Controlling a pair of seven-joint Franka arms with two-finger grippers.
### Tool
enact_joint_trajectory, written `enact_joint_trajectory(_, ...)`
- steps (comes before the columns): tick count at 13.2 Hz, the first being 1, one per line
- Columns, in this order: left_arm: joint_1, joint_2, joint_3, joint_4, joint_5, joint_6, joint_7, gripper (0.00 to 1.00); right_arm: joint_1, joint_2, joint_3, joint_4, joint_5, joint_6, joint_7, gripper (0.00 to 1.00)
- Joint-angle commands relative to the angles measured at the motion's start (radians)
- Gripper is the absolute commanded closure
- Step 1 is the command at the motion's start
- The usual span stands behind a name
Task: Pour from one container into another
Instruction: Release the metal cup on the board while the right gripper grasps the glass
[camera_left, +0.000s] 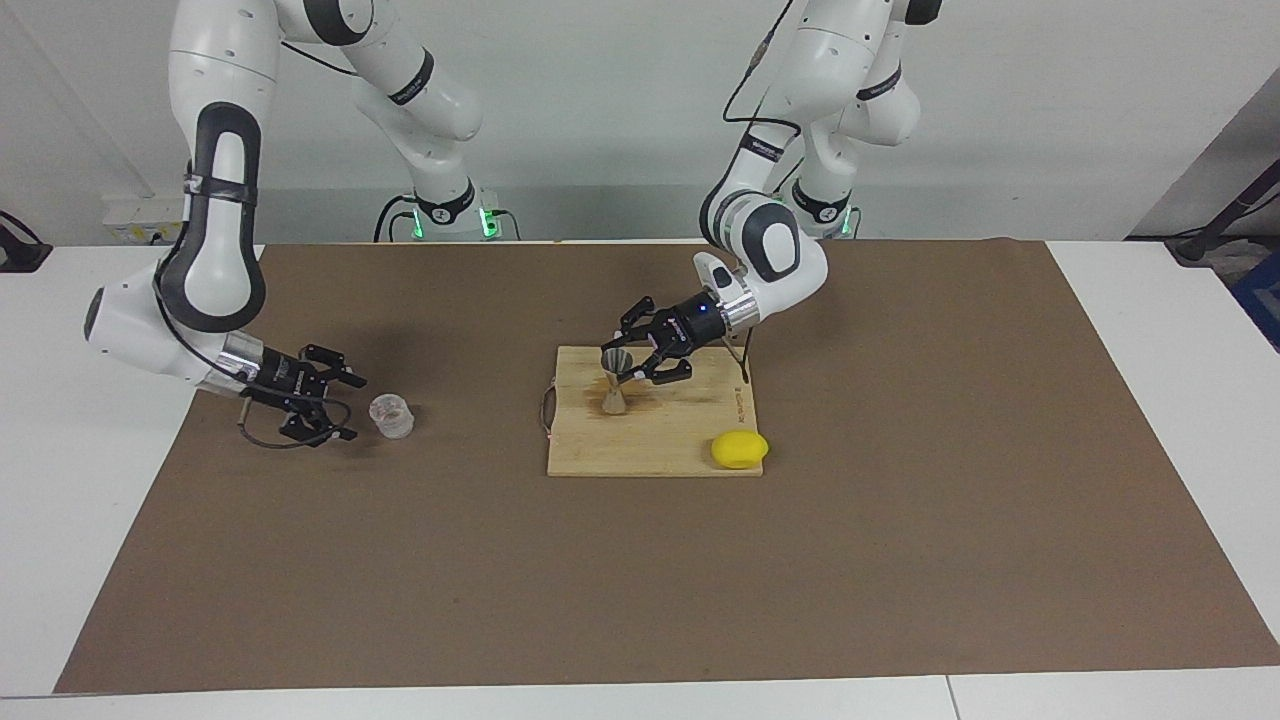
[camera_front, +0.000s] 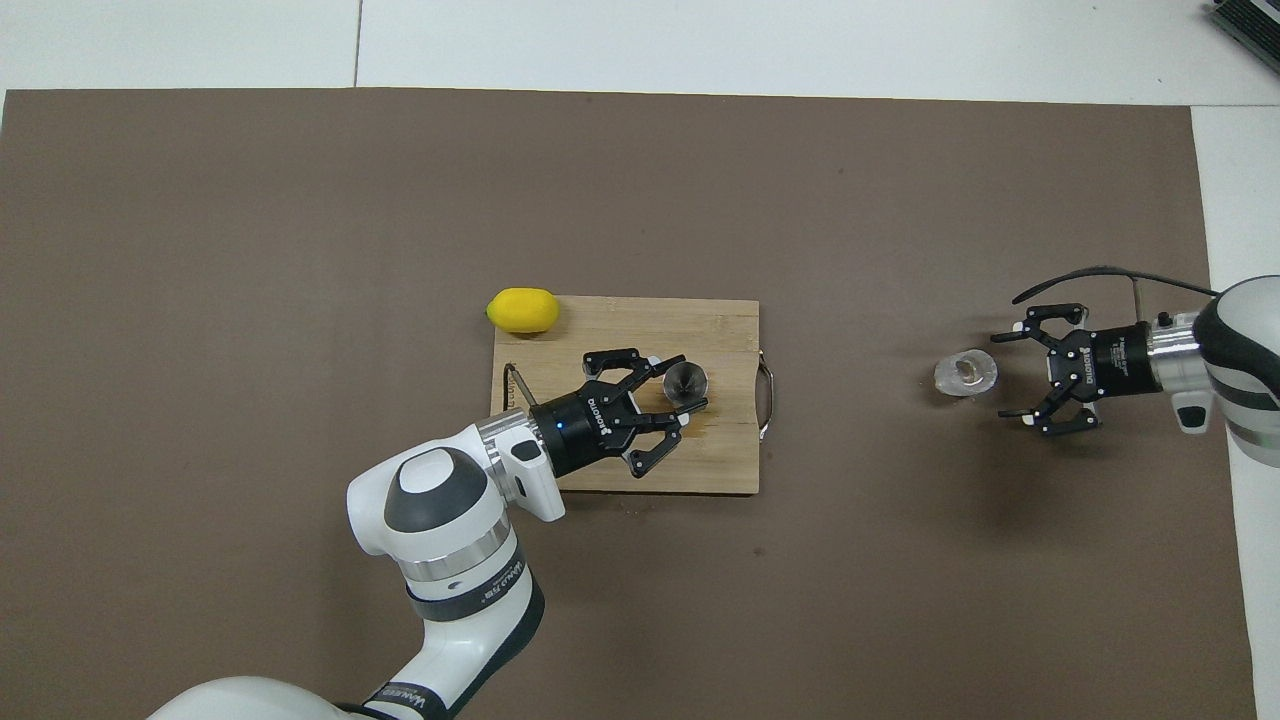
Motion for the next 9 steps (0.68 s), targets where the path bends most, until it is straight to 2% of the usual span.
enact_joint_trajectory(1, -0.020, -0.007, 0.020, -0.031, -0.028, -0.016, 0.031, 0.62, -0.004, -0.035, 0.012, -0.087, 0.080, 0.058, -0.064, 0.00)
enact_joint_trajectory(4, -0.020, 0.004, 0.020, -0.031, -0.028, -0.016, 0.037, 0.61, 0.009, -0.045, 0.012, -0.110, 0.139, 0.073, -0.077, 0.00)
enact_joint_trajectory(5, -0.020, 0.005, 0.020, -0.031, -0.028, -0.012, 0.037, 0.27, 0.010, -0.045, 0.013, -0.110, 0.140, 0.072, -0.078, 0.01)
enact_joint_trajectory(6, -0.020, 0.005, 0.018, -0.029, -0.030, -0.008, 0.037, 0.00, 0.011, -0.045, 0.016, -0.110, 0.149, 0.072, -0.079, 0.01)
enact_joint_trajectory(7, -0.020, 0.004, 0.018, -0.029, -0.032, -0.008, 0.037, 0.00, 0.011, -0.045, 0.016, -0.110, 0.151, 0.072, -0.079, 0.02)
enact_joint_trajectory(9, -0.010, 0.001, 0.018, -0.032, -0.032, -0.030, 0.036, 0.00, 0.014, -0.045, 0.019, -0.110, 0.153, 0.073, -0.079, 0.19)
